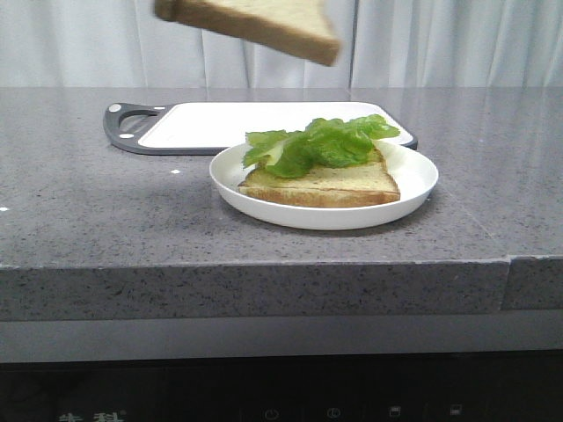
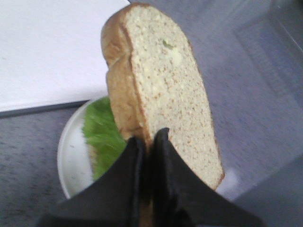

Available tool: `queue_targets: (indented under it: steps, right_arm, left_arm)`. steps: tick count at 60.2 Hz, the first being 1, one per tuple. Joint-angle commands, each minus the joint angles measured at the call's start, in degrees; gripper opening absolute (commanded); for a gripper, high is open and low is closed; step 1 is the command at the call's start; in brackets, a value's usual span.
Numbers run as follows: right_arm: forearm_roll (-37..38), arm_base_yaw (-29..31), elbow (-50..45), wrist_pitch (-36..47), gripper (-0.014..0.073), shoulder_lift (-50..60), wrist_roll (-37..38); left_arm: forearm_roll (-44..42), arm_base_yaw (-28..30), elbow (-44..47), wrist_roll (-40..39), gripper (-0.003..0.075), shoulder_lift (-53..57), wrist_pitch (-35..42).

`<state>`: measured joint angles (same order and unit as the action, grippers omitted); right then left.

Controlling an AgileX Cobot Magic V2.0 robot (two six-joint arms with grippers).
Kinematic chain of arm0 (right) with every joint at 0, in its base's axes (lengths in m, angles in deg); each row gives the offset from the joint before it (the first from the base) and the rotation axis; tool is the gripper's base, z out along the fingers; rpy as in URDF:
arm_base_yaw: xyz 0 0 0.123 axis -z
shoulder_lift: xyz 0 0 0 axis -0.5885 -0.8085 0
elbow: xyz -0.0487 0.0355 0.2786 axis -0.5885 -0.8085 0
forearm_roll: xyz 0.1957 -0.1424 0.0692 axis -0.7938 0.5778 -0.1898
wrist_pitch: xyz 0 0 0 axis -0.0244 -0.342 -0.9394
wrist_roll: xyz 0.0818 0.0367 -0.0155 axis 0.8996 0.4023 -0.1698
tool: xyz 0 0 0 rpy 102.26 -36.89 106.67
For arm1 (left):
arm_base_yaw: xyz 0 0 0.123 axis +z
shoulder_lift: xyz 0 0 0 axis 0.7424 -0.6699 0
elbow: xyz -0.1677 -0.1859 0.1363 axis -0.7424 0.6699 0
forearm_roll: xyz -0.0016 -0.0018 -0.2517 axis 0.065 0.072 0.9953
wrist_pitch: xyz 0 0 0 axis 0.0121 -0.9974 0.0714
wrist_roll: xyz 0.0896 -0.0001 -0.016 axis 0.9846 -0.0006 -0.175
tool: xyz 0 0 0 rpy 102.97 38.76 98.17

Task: Left arm grabs bread, right arm adds lettuce
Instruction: 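Lower the held bread slice with the left gripper onto the lettuce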

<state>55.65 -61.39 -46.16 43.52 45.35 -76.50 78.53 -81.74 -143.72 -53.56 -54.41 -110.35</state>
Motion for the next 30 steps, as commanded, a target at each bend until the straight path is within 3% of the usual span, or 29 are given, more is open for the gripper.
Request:
queue_targets:
  steps: [1, 5, 12, 30]
  right_arm:
    - [0.3, 0.1, 1.3, 3.8, -0.0062, -0.1, -0.5]
    - [0.3, 0.1, 1.3, 3.8, -0.0062, -0.1, -0.5]
    - [0.3, 0.1, 1.3, 3.8, -0.0062, -0.1, -0.5]
    - [0.3, 0.1, 1.3, 3.8, -0.0062, -0.1, -0.5]
  left_arm:
    - [18.5, 1.8, -5.0, 15.7, -0.002, -1.9, -4.7]
    - [26.4, 4.0, -6.8, 22.9, -0.002, -5.0, -10.0]
    - [35.2, 6.5, -8.4, 28.3, -0.002, -10.0, -14.5]
    - [36.4, 9.8, -9.2, 29.0, -0.002, -17.4, -19.0]
